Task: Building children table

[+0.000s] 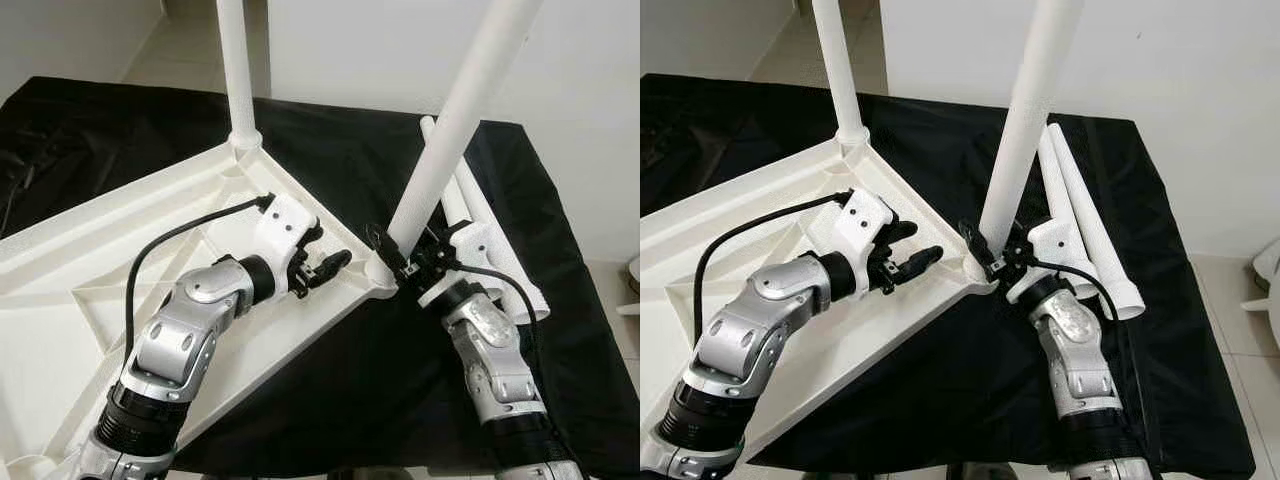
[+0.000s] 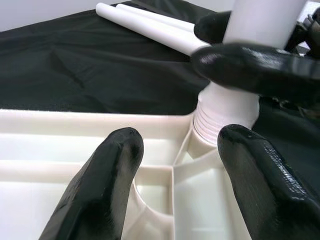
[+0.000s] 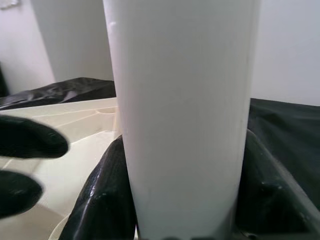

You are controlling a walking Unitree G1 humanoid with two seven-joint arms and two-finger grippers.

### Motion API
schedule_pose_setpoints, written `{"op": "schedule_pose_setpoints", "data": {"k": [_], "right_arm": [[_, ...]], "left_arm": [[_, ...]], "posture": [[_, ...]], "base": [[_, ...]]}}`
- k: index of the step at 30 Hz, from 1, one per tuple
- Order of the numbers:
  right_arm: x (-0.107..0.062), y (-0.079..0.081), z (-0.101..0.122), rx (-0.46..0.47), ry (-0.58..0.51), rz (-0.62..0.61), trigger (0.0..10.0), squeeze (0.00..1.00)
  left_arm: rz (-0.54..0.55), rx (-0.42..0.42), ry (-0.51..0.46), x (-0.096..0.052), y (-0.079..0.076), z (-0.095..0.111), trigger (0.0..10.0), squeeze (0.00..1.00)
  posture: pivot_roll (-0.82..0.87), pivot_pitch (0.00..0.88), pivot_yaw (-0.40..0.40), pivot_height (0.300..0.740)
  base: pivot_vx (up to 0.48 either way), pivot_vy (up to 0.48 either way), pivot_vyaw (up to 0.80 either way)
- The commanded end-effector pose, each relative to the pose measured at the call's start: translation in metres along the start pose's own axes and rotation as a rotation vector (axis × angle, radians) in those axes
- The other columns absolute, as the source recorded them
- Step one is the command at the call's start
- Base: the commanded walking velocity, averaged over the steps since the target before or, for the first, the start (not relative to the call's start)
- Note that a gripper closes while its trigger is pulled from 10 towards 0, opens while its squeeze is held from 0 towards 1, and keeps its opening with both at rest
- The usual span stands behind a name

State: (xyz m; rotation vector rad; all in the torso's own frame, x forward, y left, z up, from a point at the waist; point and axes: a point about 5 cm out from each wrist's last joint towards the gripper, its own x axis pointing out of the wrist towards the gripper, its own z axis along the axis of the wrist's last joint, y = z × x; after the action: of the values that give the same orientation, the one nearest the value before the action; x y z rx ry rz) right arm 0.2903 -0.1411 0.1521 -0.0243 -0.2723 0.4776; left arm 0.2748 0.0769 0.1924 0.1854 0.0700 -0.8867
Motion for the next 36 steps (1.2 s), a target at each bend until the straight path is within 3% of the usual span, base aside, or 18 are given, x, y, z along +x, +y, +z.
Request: {"op": "schedule_pose_setpoints", "data": {"k": [1,11,12,34,35,36], "right_arm": [[-0.017,-0.003,-0.041,0.037,0.237,-0.116,10.0,0.0],[-0.004,0.004,-0.034,0.03,0.206,-0.324,10.0,0.0],[-0.001,0.003,-0.035,0.018,0.218,-0.419,10.0,0.0],[0.008,0.006,-0.032,0.009,0.205,-0.498,10.0,0.0],[0.008,0.006,-0.031,0.012,0.2,-0.496,10.0,0.91],[0.009,0.008,-0.031,0.022,0.194,-0.481,10.0,1.0]], "left_arm": [[0.002,-0.009,0.012,0.0,-0.003,-0.003,10.0,0.0],[0.002,-0.011,0.011,0.0,-0.004,-0.002,10.0,0.0],[0.001,-0.014,0.011,0.0,-0.005,-0.002,10.0,0.0],[0.001,-0.015,0.004,0.002,-0.005,-0.001,10.0,0.0],[0.001,-0.016,0.003,0.002,-0.005,-0.001,10.0,0.0],[0.001,-0.017,0.002,0.002,-0.005,-0.001,10.0,0.0]], "posture": [[0.03,0.127,-0.011,0.74],[0.03,0.126,-0.014,0.74],[0.03,0.124,-0.015,0.74],[0.03,0.103,-0.025,0.74],[0.03,0.1,-0.027,0.74],[0.03,0.098,-0.028,0.74]], "base": [[0.0,0.0,0.0],[0.0,0.0,0.0],[0.0,0.0,0.0],[0.0,0.0,0.0],[0.0,0.0,0.0],[0.0,0.0,0.0]]}}
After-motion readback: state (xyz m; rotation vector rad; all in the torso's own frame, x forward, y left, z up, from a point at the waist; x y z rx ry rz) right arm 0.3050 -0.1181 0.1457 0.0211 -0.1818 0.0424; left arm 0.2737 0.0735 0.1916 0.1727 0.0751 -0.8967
